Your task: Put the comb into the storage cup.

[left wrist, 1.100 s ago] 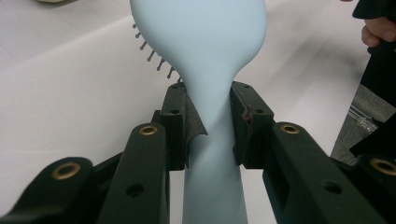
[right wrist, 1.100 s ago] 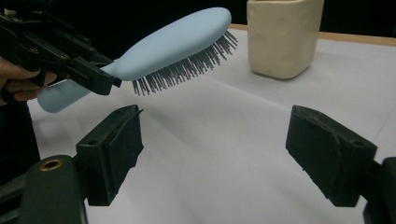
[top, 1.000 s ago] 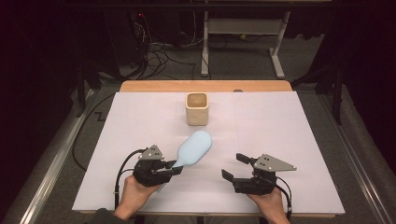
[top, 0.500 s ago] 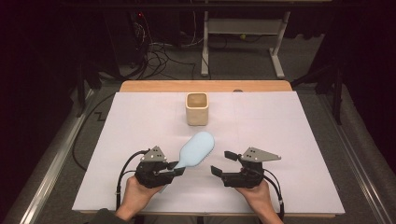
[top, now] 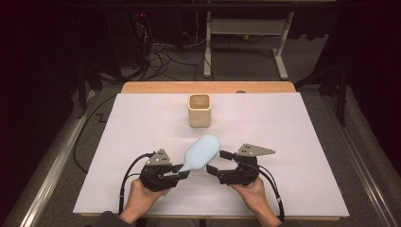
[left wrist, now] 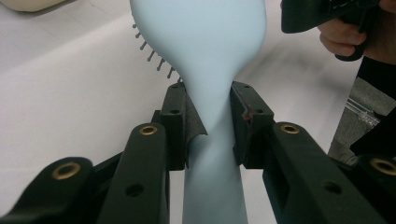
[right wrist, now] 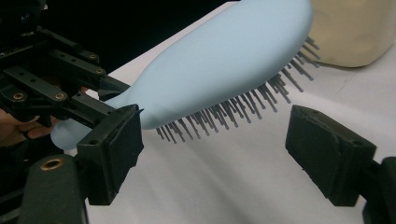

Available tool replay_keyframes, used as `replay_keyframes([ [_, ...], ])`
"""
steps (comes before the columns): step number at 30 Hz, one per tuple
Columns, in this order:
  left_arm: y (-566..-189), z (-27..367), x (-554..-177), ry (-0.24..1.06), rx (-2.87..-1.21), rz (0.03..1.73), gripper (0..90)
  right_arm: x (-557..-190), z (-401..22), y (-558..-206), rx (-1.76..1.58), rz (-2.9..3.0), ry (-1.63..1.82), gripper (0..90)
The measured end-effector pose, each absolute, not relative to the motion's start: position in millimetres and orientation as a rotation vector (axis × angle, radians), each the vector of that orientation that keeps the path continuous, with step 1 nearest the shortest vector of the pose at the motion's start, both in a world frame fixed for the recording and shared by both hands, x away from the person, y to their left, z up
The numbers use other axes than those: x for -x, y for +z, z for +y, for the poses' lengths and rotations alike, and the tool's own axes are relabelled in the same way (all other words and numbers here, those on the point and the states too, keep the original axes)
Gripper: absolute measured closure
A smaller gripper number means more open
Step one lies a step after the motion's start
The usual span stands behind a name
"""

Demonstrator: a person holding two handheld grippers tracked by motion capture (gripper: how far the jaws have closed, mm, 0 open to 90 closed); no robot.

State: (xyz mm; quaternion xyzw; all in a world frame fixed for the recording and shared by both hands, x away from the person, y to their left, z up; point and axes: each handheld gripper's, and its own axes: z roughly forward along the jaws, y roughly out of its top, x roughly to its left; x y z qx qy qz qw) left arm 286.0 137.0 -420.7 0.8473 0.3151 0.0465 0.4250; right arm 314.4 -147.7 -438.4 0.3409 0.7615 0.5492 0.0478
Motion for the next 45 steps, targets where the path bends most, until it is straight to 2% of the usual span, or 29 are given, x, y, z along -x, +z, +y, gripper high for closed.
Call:
replay_keyframes([
  [26,-425,122,-284,0.165,-2.181,0.751,69.5,-327,-132,-436,-1.134,2.339,1.741,16.7],
  [33,-426,121,-285,0.183,-2.211,0.758,69.5,-327,-130,-427,-1.114,2.325,1.729,26.1],
  [40,-427,118,-285,0.208,-2.243,0.759,69.5,-327,-128,-420,-1.073,2.341,1.721,31.8],
  [45,-427,115,-285,0.224,-2.264,0.760,69.5,-327,-130,-414,-1.053,2.364,1.756,40.1],
])
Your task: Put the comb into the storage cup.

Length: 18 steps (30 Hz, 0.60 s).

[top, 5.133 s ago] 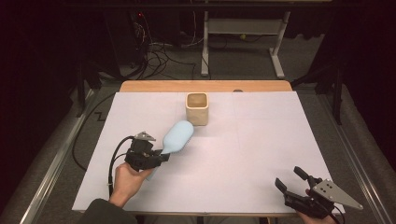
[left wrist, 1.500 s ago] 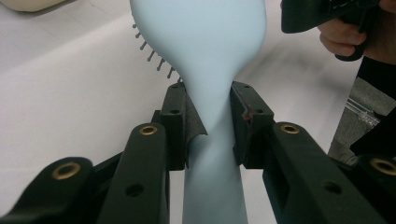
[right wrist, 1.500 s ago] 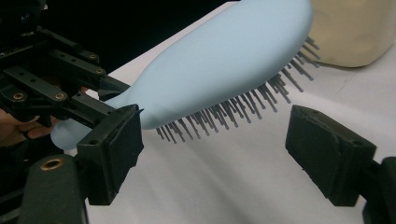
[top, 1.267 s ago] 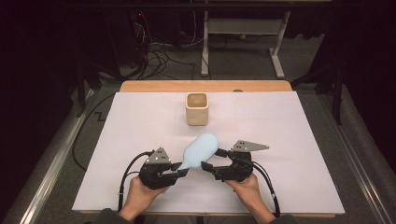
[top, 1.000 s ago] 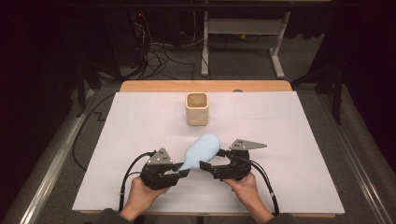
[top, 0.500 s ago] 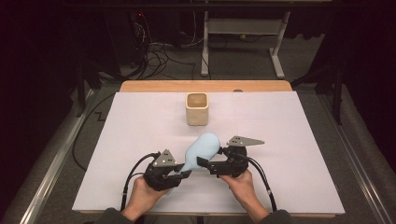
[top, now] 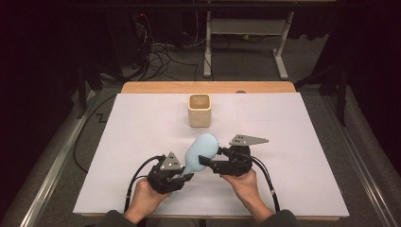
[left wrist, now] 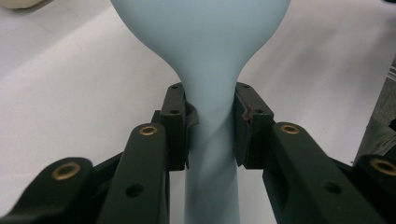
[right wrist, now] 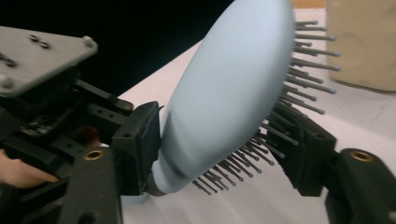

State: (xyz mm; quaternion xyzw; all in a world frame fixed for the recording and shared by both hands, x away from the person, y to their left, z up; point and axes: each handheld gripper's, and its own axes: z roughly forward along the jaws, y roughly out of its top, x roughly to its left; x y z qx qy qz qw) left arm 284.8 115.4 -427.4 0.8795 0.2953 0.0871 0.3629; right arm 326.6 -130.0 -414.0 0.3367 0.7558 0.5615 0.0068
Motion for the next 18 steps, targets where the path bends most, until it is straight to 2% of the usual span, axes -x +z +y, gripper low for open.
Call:
replay_keyframes([
  [8,-423,115,-285,0.232,-2.263,0.754,69.6,-326,-131,-400,-1.024,2.410,1.867,52.6],
  [18,-418,115,-287,0.212,-2.235,0.745,69.5,-324,-126,-386,-0.964,2.455,1.892,60.7],
])
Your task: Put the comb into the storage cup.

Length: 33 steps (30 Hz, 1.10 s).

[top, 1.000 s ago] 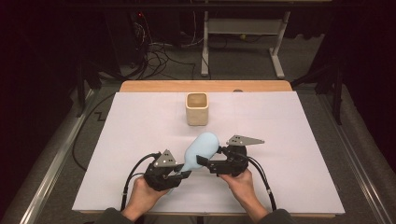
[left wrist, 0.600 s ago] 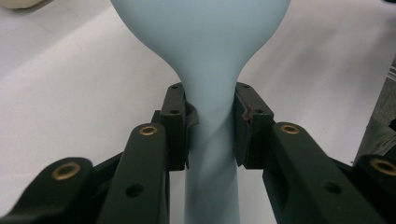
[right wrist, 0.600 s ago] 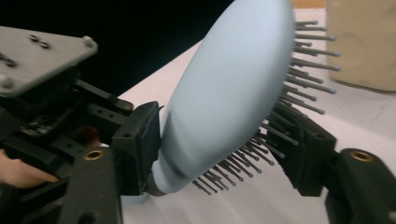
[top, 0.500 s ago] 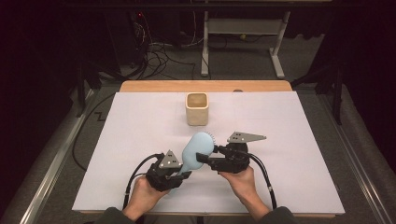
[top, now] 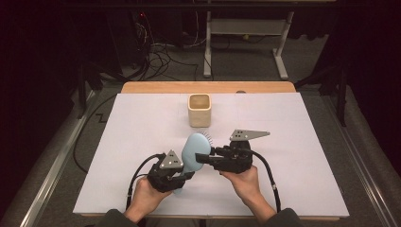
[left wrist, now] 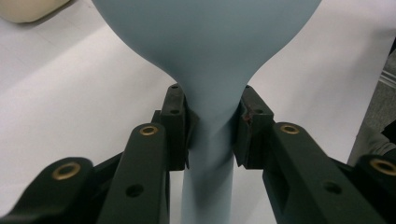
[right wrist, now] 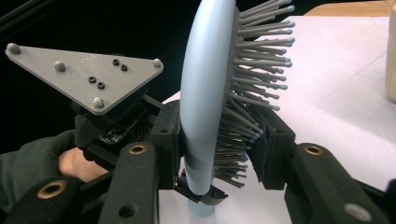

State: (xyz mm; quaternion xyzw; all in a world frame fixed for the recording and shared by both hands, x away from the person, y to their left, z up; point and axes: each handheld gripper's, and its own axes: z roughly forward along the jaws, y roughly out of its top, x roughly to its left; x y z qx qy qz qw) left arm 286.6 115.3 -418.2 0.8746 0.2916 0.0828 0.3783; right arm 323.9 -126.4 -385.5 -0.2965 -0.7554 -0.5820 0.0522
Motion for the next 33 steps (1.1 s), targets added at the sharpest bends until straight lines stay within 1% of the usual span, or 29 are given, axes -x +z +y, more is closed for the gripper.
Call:
replay_keyframes([
  [12,-414,113,-293,0.211,-2.195,0.741,68.0,-324,-131,-375,0.896,-2.311,-1.801,63.6],
  [17,-416,112,-294,0.220,-2.213,0.753,62.1,-324,-135,-368,0.893,-2.299,-1.839,63.8],
  [26,-417,118,-293,0.230,-2.187,0.780,47.1,-325,-141,-358,0.899,-2.342,-1.852,63.8],
  [33,-418,132,-291,0.228,-2.142,0.802,41.2,-325,-145,-354,0.907,-2.373,-1.848,63.7],
])
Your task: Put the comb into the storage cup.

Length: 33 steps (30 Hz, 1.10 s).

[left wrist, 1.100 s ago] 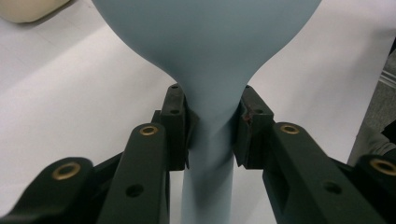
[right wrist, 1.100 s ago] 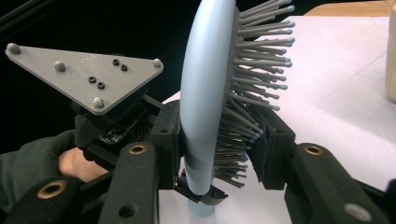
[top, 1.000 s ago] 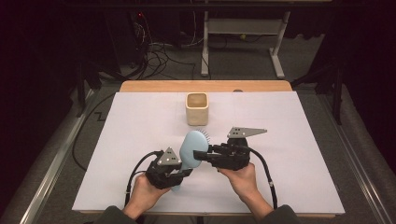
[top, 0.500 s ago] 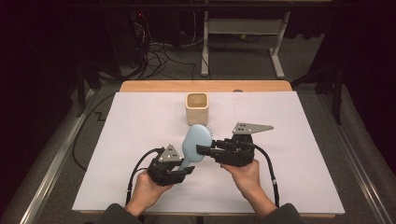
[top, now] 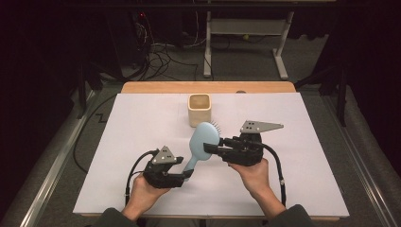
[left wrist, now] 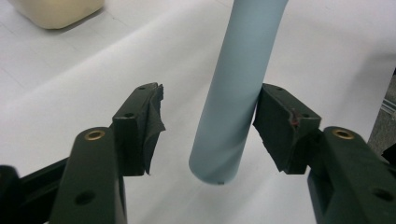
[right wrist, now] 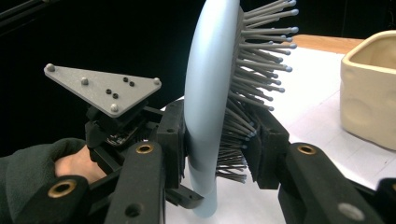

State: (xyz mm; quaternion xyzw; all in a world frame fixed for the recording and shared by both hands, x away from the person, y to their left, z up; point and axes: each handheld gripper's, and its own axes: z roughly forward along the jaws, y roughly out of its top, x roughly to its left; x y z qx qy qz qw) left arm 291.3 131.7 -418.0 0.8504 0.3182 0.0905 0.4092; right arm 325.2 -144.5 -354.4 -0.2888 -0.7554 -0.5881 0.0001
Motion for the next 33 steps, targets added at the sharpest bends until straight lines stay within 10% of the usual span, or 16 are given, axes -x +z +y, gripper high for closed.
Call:
replay_keyframes([
  [33,-432,217,-282,0.365,-1.912,0.949,34.4,-333,-166,-339,0.987,-2.472,-1.828,63.6],
])
